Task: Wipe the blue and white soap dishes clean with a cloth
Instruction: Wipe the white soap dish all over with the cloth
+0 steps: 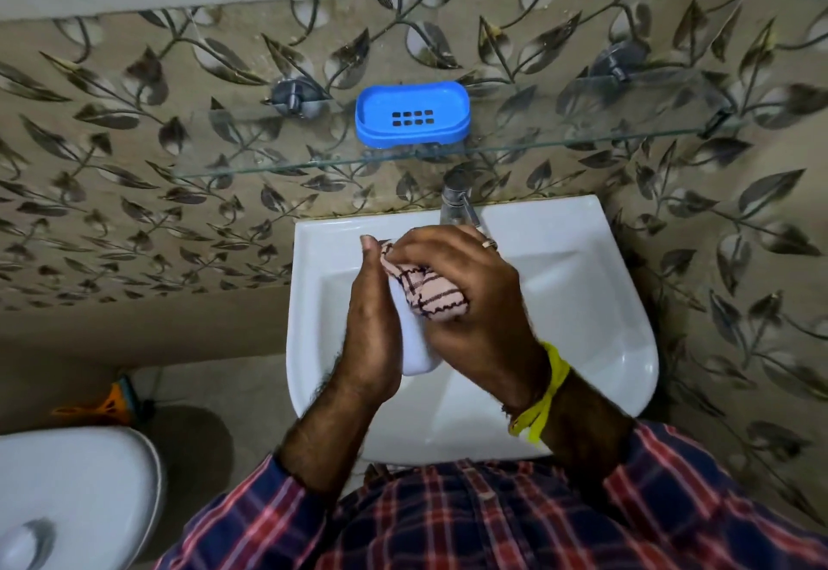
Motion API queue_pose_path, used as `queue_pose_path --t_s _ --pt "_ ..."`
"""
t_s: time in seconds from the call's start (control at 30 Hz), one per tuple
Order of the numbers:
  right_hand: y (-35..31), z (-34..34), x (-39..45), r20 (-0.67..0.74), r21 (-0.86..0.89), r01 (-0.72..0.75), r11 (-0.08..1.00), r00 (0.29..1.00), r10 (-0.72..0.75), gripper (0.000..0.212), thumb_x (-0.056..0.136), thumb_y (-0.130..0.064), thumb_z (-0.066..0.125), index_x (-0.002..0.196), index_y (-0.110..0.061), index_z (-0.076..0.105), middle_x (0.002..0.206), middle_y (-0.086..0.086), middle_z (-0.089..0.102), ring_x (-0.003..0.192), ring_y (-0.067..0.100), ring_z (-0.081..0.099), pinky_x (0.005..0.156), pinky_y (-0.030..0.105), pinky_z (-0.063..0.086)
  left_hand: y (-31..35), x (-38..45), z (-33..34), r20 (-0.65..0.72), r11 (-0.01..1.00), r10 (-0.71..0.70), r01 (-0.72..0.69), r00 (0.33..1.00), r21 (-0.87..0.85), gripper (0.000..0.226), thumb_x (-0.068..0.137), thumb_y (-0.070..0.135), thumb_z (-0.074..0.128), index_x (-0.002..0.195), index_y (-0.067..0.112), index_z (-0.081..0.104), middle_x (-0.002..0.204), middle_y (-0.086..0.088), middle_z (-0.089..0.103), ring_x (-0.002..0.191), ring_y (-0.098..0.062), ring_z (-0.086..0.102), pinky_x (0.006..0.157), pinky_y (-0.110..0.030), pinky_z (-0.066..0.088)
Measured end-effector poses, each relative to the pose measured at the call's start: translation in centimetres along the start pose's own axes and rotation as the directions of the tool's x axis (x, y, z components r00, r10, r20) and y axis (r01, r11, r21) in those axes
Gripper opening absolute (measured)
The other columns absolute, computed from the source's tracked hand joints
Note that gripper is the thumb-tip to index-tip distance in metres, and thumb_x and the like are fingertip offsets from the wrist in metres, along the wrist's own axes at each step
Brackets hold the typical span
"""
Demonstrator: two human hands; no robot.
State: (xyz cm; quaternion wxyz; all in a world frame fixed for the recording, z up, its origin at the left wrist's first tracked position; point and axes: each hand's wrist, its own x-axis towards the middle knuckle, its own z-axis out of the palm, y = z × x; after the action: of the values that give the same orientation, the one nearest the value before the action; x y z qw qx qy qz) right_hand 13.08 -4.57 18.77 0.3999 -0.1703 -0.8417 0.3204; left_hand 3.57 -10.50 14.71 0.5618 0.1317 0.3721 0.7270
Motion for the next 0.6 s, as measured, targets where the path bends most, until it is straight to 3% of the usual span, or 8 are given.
queue_pose_path --t_s 0.1,0.23,0.33,0.43,0.47,0.53,0.6 --pt "1.3 -0.6 0.8 -0.062 0.026 -0.143 0.989 0.988 0.144 0.041 0.064 0.017 0.067 0.100 0.000 0.075 0.102 0.011 0.072 0.098 0.027 0.066 0.089 0.042 0.053 -0.1 -0.2 0.2 -0.221 0.982 0.039 0.004 0.975 0.190 0.084 0.097 0.073 0.016 0.126 0.012 0.067 0.128 -0.010 0.072 0.115 -0.019 0.071 0.096 -0.033 0.053" --pt "0.5 -0.1 -2.1 0.094 -0.049 0.098 0.994 0.991 -0.093 0.042 0.067 0.007 0.058 0.106 -0.001 0.073 0.111 0.011 0.071 0.103 0.031 0.062 0.093 0.037 0.050 0.5 0.0 -0.5 -0.266 0.971 -0.015 0.077 0.964 0.225 0.108 0.080 0.088 0.016 0.119 -0.001 0.064 0.109 -0.019 0.073 0.100 -0.031 0.073 0.080 -0.036 0.061" --pt "0.2 -0.2 -2.6 0.110 -0.081 0.102 0.991 0.990 -0.093 0.045 0.065 0.007 0.062 0.107 -0.001 0.073 0.112 0.012 0.070 0.102 0.034 0.061 0.089 0.043 0.050 0.5 -0.2 -0.6 -0.249 0.973 -0.014 0.070 0.968 0.218 0.106 0.086 0.085 0.007 0.122 0.003 0.062 0.100 -0.016 0.075 0.092 -0.028 0.075 0.073 -0.037 0.062" --pt "1.2 -0.3 0.8 0.050 0.003 -0.071 0.997 0.996 0.071 0.036 0.069 0.009 0.059 0.100 0.002 0.074 0.102 0.014 0.072 0.098 0.033 0.065 0.088 0.044 0.051 -0.6 -0.4 -0.5 -0.284 0.925 0.044 0.068 0.958 0.374 0.094 0.095 0.073 0.001 0.130 0.012 0.063 0.121 -0.008 0.074 0.116 -0.024 0.068 0.107 -0.042 0.050" --pt "1.4 -0.5 1.7 0.039 0.041 -0.115 0.993 0.993 0.113 0.037 0.067 0.013 0.059 0.099 0.003 0.075 0.100 0.014 0.072 0.097 0.032 0.065 0.089 0.045 0.051 -0.8 -0.4 -0.6 -0.291 0.914 0.052 0.072 0.955 0.399 0.092 0.095 0.072 0.001 0.132 0.014 0.063 0.125 -0.006 0.073 0.119 -0.022 0.067 0.109 -0.038 0.048" --pt "1.8 -0.5 1.3 0.089 0.056 -0.033 0.998 0.996 0.028 0.042 0.063 0.017 0.060 0.100 0.004 0.074 0.102 0.016 0.071 0.099 0.032 0.064 0.091 0.044 0.050 0.0 -0.2 -0.8 -0.300 0.938 0.035 0.071 0.953 0.338 0.095 0.094 0.076 0.003 0.125 0.012 0.066 0.114 -0.006 0.077 0.109 -0.022 0.071 0.092 -0.030 0.056" --pt "1.9 -0.5 -1.7 0.183 0.025 0.149 0.989 0.971 -0.151 0.040 0.067 0.010 0.060 0.104 0.002 0.073 0.108 0.015 0.071 0.102 0.032 0.062 0.094 0.041 0.048 1.3 0.1 -0.8 -0.320 0.961 0.000 0.088 0.948 0.262 0.108 0.086 0.086 0.005 0.124 0.005 0.066 0.106 -0.016 0.076 0.103 -0.033 0.071 0.086 -0.037 0.057"
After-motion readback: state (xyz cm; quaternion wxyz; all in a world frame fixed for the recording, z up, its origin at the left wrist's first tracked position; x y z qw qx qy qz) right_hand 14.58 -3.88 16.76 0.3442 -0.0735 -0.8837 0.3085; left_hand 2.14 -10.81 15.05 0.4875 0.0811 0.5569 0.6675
